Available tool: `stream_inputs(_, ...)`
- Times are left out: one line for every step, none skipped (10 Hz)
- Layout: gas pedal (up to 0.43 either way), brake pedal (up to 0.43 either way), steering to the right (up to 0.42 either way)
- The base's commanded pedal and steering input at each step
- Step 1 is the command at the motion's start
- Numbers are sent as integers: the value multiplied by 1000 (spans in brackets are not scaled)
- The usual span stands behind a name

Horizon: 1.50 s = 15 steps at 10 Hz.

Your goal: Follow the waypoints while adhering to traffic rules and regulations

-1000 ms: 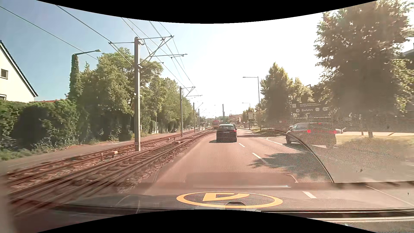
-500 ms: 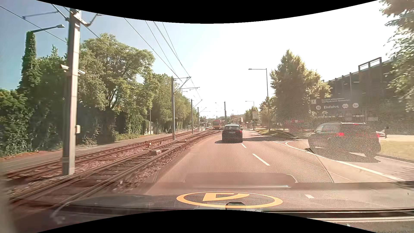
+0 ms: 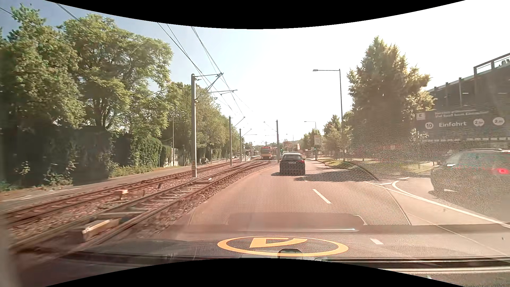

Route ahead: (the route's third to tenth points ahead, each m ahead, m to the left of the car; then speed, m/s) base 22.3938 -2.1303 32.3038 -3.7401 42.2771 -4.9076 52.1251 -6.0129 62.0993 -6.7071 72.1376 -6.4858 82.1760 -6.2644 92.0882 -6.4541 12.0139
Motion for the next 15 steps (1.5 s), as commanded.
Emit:
stream_inputs(87,0,15)
stream_inputs(98,0,21)
stream_inputs(98,0,30)
stream_inputs(98,0,33)
stream_inputs(98,0,33)
stream_inputs(98,0,33)
stream_inputs(98,0,33)
stream_inputs(98,0,33)
stream_inputs(98,0,31)
stream_inputs(98,0,31)
stream_inputs(118,0,29)
stream_inputs(118,0,25)
stream_inputs(118,0,24)
stream_inputs(118,0,24)
stream_inputs(110,0,23)
